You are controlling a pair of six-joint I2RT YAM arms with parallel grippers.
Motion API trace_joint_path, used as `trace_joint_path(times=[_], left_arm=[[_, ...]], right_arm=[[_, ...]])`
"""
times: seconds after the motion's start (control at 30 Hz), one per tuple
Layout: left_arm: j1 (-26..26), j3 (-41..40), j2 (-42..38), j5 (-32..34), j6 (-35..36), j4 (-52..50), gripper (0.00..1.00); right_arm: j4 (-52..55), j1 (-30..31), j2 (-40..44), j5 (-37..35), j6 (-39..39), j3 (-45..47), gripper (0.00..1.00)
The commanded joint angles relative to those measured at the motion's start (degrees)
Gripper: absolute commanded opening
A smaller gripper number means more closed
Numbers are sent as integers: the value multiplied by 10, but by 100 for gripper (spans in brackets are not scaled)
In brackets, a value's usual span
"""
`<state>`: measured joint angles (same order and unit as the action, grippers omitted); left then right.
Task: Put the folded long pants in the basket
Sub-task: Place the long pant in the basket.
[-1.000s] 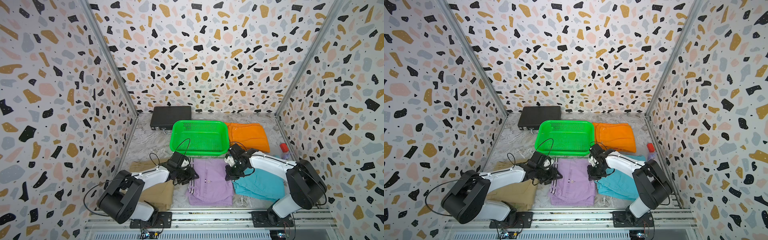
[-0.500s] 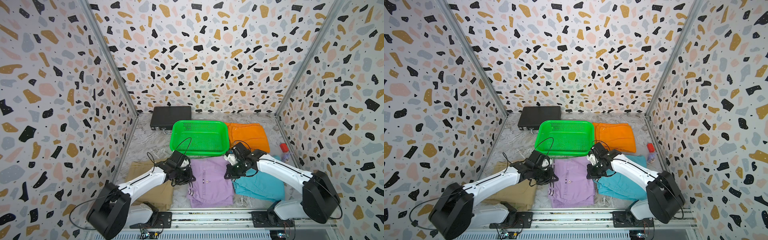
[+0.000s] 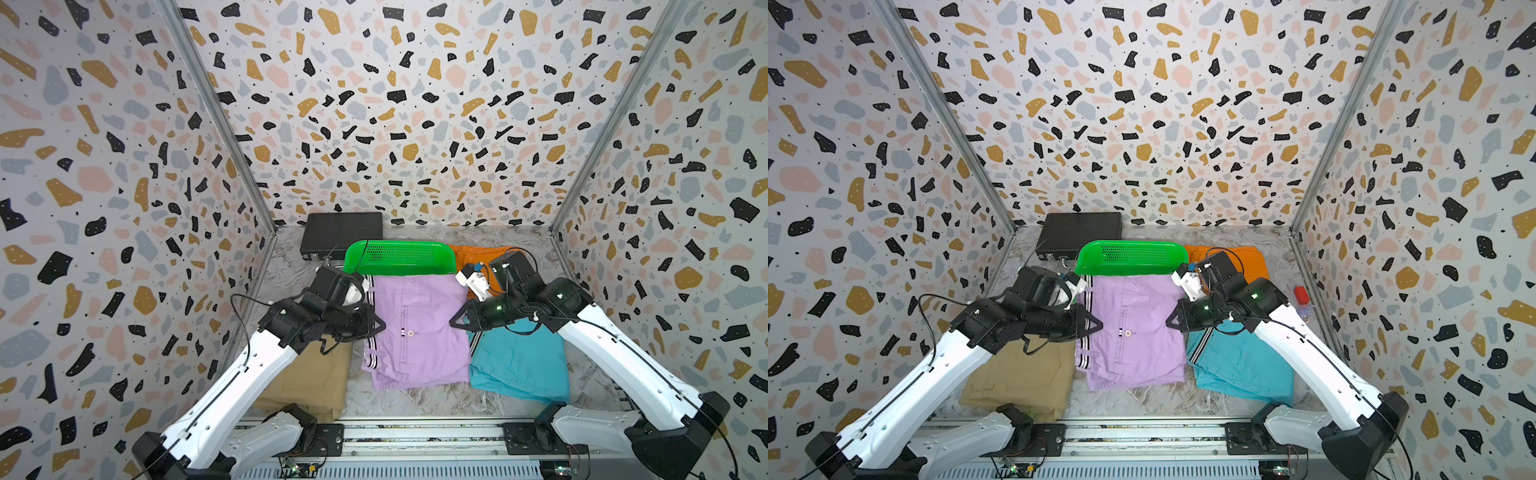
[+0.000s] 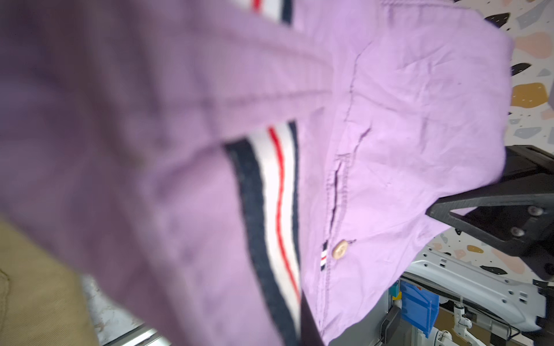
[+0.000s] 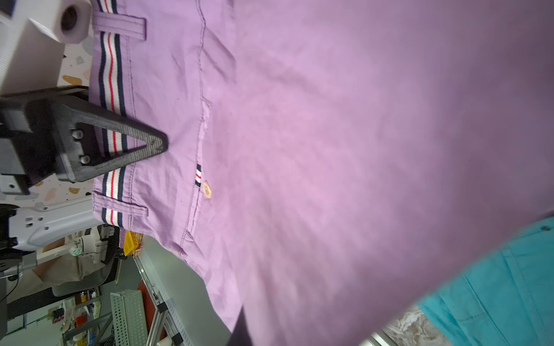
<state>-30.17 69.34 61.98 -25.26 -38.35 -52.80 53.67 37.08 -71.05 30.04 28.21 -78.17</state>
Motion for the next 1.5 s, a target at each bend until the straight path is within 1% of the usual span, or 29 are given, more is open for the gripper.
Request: trace_joint_path(times=[0.0, 0.1, 0.2, 0.27, 0.37, 0.47, 0.53, 0.6, 0.77, 0.97, 1.17, 1.27, 1.47], left_arm=[[42, 78, 61, -50, 67, -14, 0], [95, 143, 126, -66, 99, -14, 0], [147, 201, 196, -105, 123, -18, 0], [179, 232, 236, -118, 134, -21, 0], [222, 274, 300, -129, 150, -24, 0], [249, 315, 358, -142, 162, -33, 0], [256, 341, 391, -141, 172, -35, 0], [258, 364, 424, -138, 174, -38, 0], [257, 413, 518, -166, 176, -36, 0], [256, 448, 596, -152, 178, -35, 0], [246, 472, 675, -143, 177, -35, 0], [239, 483, 698, -121, 180, -38, 0], [235, 462, 713, -45, 172, -38, 0]], right_arm=[[15, 0, -58, -27, -28, -71, 0], [7, -1, -128, -43, -47, -148, 0], [7, -2, -207, -51, -62, -240, 0], [7, -6, -259, -56, -72, -294, 0], [8, -22, -333, -47, -72, -379, 0], [9, -41, -397, -38, -62, -444, 0], [9, -49, -428, -37, -60, -464, 0], [9, -60, -454, -35, -61, -476, 0], [9, -87, -496, -43, -62, -473, 0], [8, -92, -518, -45, -64, -430, 0], [9, -103, -544, -72, -70, -401, 0], [12, -111, -570, -77, -71, -399, 0], [25, -117, -617, -104, -80, -406, 0]])
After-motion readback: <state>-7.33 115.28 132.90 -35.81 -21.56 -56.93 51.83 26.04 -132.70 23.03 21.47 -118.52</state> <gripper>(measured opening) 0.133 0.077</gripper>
